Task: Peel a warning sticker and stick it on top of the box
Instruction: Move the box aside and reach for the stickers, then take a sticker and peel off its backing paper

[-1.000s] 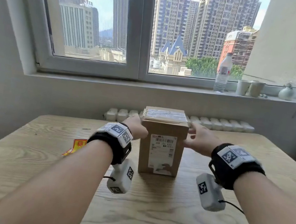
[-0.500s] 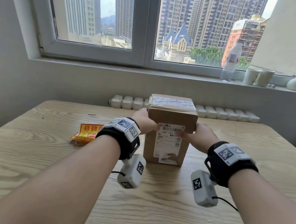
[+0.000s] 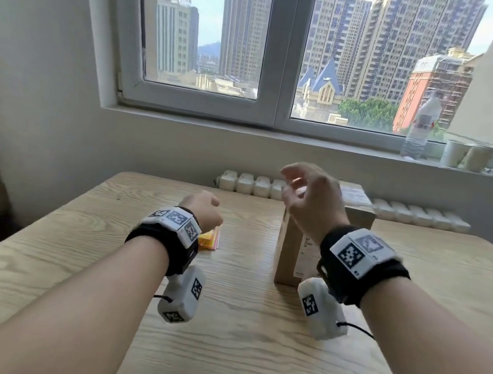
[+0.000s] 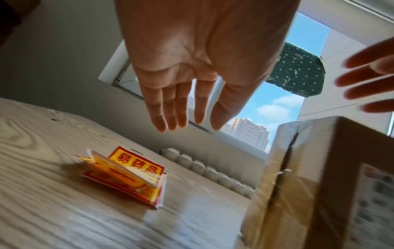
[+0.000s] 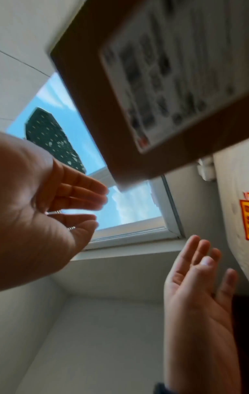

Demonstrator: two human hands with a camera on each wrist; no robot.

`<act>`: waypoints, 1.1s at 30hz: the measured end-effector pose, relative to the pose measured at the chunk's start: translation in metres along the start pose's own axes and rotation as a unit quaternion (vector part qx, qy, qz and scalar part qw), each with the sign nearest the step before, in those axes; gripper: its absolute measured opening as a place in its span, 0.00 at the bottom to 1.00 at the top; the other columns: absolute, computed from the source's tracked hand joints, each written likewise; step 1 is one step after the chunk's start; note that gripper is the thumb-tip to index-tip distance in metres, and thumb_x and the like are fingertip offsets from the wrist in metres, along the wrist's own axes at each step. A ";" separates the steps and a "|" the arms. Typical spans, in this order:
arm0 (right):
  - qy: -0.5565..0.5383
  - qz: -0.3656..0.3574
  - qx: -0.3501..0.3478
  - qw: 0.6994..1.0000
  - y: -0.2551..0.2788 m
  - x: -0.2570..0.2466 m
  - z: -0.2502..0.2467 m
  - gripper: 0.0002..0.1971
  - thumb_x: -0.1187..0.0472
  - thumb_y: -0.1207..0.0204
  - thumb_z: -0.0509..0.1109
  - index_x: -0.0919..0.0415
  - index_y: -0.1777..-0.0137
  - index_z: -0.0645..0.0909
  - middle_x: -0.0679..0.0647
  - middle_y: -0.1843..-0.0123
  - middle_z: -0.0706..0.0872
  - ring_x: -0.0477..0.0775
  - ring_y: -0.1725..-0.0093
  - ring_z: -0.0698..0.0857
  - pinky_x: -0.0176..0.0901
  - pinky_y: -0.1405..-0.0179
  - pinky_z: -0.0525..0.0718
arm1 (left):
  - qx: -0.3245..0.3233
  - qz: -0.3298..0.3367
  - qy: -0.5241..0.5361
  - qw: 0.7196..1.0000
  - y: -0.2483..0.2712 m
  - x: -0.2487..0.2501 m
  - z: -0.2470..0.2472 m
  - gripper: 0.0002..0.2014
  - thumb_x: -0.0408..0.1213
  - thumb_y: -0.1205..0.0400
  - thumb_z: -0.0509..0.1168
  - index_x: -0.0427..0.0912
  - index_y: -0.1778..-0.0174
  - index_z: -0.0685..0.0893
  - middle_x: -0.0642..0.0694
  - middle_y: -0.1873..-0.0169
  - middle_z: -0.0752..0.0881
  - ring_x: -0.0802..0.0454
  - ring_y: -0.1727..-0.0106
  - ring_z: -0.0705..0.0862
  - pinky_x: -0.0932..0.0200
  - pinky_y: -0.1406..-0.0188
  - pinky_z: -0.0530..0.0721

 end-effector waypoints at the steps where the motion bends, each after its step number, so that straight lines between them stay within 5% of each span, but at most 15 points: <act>1: -0.001 -0.003 -0.029 1.000 -0.001 -0.004 0.019 0.11 0.63 0.25 0.70 0.60 0.43 0.85 0.54 0.49 0.90 0.50 0.54 0.87 0.47 0.49 0.89 | 0.011 -0.002 -0.004 1.000 -0.001 -0.008 -0.007 0.26 0.36 0.26 0.66 0.46 0.30 0.80 0.43 0.32 0.83 0.45 0.36 0.83 0.54 0.35 0.82; 8: 0.048 0.064 -0.208 0.975 -0.001 0.015 0.137 0.13 0.54 0.24 0.69 0.54 0.41 0.86 0.49 0.47 0.91 0.50 0.48 0.87 0.51 0.44 0.87 | 0.045 -0.014 0.003 0.999 -0.030 -0.050 -0.013 0.17 0.35 0.23 0.64 0.50 0.41 0.89 0.50 0.39 0.89 0.50 0.40 0.86 0.63 0.44 0.80; 19: 0.151 0.061 -0.405 0.900 -0.008 0.034 0.241 0.25 0.50 0.21 0.65 0.51 0.24 0.73 0.54 0.26 0.80 0.57 0.29 0.79 0.49 0.32 0.78 | -0.017 -0.052 -0.025 0.998 -0.079 -0.088 0.013 0.20 0.30 0.22 0.60 0.50 0.39 0.87 0.47 0.33 0.85 0.48 0.33 0.82 0.56 0.35 0.81; 26: 0.156 0.058 -0.392 0.905 -0.017 0.033 0.254 0.12 0.54 0.20 0.65 0.52 0.42 0.88 0.54 0.40 0.89 0.57 0.42 0.86 0.44 0.48 0.81 | 0.001 -0.068 -0.007 0.998 -0.081 -0.106 0.015 0.21 0.28 0.23 0.58 0.49 0.42 0.88 0.47 0.32 0.83 0.47 0.33 0.81 0.57 0.36 0.80; 33: 0.135 0.095 -0.229 0.959 -0.029 0.026 0.207 0.14 0.58 0.22 0.61 0.49 0.48 0.89 0.51 0.46 0.91 0.59 0.47 0.87 0.44 0.53 0.80 | 0.132 -0.080 0.039 0.987 -0.067 -0.101 -0.026 0.20 0.29 0.24 0.59 0.48 0.39 0.87 0.44 0.37 0.87 0.44 0.35 0.83 0.59 0.38 0.78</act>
Point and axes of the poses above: each hand's wrist, its own y-axis away from the middle knuckle, its own z-axis out of the palm, x = y × z, the point moved 6 cm from there along -y, towards the middle knuckle
